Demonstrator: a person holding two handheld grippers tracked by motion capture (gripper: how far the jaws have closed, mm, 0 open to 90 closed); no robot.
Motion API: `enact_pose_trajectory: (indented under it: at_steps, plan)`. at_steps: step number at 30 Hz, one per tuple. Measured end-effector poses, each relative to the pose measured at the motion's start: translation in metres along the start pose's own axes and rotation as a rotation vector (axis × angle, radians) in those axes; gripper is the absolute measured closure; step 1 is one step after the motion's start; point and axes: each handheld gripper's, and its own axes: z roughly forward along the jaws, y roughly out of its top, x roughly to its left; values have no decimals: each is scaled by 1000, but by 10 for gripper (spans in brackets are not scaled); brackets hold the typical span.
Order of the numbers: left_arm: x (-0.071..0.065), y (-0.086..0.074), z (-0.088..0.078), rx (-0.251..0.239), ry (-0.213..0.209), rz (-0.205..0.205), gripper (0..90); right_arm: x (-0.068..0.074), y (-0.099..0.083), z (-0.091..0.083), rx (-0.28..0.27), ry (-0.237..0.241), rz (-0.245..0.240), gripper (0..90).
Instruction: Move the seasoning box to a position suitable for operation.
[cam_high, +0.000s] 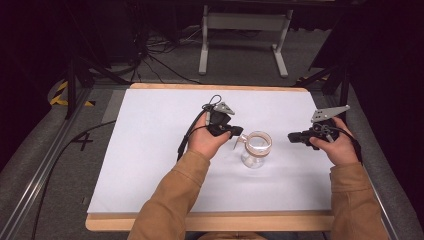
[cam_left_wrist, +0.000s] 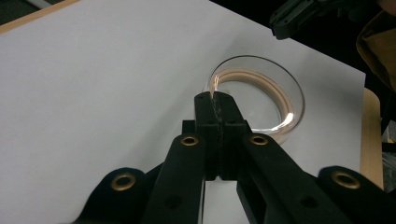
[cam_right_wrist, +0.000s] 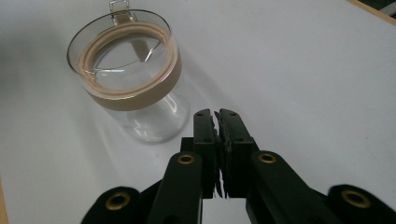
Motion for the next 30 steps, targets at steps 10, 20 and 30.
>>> enact_pose_trajectory:
  at_steps: [10, 20, 30]
  plan:
    - [0, -3, 12, -7, 5, -4, 899, 2, 1, 2, 7, 4, -5, 871]
    - [0, -4, 16, 11, 20, -4, 899, 3, 2, 6, 17, 8, -10, 872]
    - [1, -4, 16, 15, 27, -9, 900, 7, 4, 8, 26, 25, -23, 885]
